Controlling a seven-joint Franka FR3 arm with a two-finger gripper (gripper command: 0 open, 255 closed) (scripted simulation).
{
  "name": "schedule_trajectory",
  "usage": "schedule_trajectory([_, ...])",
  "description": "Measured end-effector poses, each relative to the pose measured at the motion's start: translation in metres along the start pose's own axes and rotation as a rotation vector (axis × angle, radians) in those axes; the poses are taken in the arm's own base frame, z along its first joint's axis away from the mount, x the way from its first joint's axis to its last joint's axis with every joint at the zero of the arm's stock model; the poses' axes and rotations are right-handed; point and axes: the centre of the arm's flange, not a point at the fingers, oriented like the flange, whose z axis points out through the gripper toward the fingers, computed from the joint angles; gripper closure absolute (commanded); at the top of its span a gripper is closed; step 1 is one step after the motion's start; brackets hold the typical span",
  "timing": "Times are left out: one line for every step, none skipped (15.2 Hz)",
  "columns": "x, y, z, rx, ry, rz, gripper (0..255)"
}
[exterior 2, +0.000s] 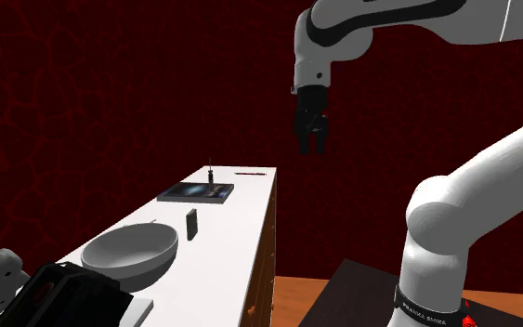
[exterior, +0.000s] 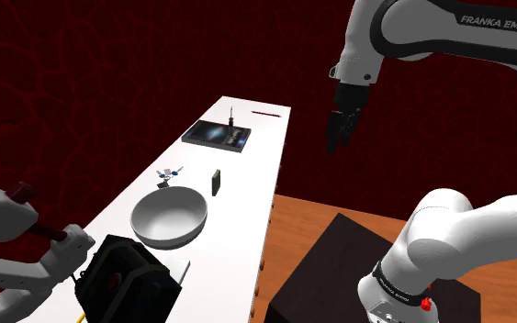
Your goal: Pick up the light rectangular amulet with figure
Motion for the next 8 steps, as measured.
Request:
schedule_trajectory([0.0,0.0,0.0,0.0,0.0,0.0,0])
schedule_trajectory([0.006,-0.002,0.001,-0.003,0.0,-0.001,0])
schedule_trajectory([0.016,-0.007,0.007,-0.007,0.0,-0.003,0])
schedule_trajectory([0.023,-0.011,0.012,-0.012,0.001,-0.006,0])
schedule_trajectory([0.034,-0.016,0.016,-0.018,0.002,-0.008,0])
schedule_trajectory([0.043,-0.022,0.024,-0.023,0.003,-0.01,0])
schedule_trajectory([0.052,-0.027,0.027,-0.029,0.004,-0.013,0])
schedule_trajectory([0.065,-0.032,0.033,-0.035,0.005,-0.016,0])
